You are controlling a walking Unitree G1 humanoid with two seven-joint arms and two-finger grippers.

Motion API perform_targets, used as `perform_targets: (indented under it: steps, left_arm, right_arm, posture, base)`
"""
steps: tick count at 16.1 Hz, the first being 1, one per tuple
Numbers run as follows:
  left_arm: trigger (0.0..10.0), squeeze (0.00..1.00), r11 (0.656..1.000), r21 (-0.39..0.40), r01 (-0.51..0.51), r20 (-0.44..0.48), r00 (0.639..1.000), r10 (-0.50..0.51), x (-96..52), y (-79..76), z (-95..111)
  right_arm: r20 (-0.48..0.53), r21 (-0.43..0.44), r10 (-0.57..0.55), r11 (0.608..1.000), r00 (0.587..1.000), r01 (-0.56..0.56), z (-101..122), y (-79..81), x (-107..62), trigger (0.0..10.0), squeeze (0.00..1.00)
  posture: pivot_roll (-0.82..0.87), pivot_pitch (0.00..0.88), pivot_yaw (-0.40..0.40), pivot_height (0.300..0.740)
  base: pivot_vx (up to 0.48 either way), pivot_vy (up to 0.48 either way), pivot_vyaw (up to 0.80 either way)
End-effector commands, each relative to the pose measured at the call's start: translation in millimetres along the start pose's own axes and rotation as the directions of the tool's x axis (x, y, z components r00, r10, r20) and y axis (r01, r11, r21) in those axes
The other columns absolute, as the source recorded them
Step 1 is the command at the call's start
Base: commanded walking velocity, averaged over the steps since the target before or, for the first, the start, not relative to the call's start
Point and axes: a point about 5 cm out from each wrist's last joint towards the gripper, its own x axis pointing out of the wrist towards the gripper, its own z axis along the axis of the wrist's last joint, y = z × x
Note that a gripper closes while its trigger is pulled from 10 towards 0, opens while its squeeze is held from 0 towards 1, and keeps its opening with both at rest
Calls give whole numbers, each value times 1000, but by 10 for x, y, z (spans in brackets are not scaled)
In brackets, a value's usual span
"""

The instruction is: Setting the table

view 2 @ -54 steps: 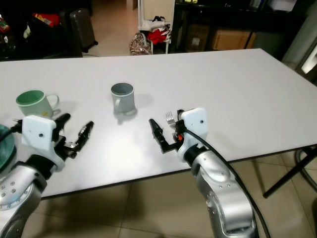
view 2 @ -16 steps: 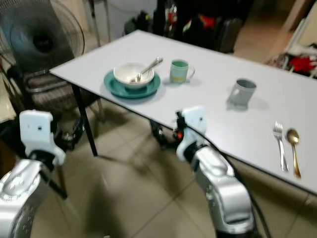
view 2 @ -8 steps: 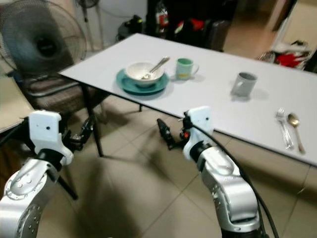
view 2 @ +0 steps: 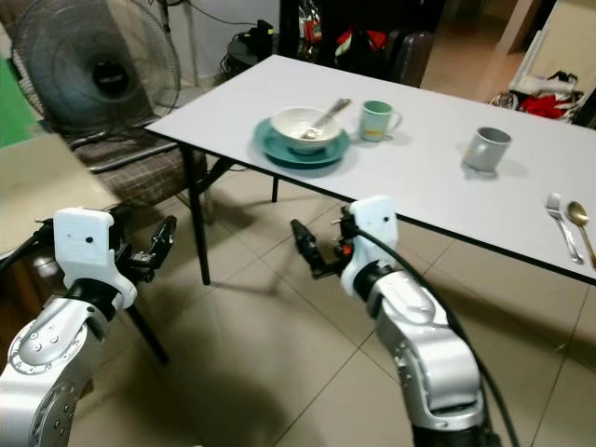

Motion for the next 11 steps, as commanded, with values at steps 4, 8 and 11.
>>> perform_targets:
  steps: [4, 8, 11]
  left_arm:
    - [10000, 0, 1000, 10, 5, 7, 1000, -5, 10, -6, 11]
    - [10000, 0, 1000, 13, 10, -1, 1000, -10, 6, -18, -6]
    - [10000, 0, 1000, 7, 5, -2, 1000, -5, 13, -23, -10]
  right_arm:
    - [1, -6, -10, 1000, 1000, 10, 27, -32, -6, 10000, 0]
    - [-1, -3, -13, 1000, 1000, 12, 30, -43, -9, 10000, 0]
    - [2, -2, -12, 1000, 1000, 12, 37, -53, -8, 10000, 0]
  posture:
    - [-93, 0, -28, 740]
    - [-92, 0, -30, 740]
    - [-93, 0, -33, 740]
  base:
    - [0, 319, 0]
    - [0, 316, 0]
    - [0, 319, 0]
